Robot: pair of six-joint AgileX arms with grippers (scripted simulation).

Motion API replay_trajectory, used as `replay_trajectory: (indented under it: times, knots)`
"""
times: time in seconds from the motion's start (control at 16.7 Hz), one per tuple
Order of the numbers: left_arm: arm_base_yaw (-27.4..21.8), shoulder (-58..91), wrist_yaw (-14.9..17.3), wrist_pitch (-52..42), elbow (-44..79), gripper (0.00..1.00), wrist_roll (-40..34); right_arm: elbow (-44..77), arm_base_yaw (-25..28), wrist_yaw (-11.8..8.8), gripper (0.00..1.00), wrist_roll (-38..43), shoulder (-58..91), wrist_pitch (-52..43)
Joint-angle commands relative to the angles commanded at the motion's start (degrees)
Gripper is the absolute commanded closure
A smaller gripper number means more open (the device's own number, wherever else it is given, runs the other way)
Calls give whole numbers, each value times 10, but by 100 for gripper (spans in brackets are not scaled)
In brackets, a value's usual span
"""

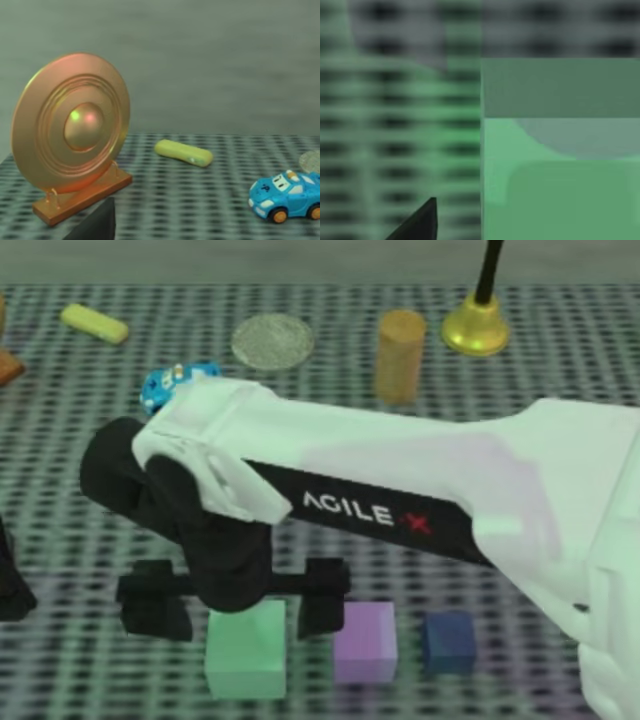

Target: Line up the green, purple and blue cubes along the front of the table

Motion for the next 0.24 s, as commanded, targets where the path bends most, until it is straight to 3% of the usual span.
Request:
replay_trajectory:
  times: [0.24]
  knots:
    - [0, 0, 0, 0, 0, 0, 0, 45, 1, 0, 0, -1, -10, -53]
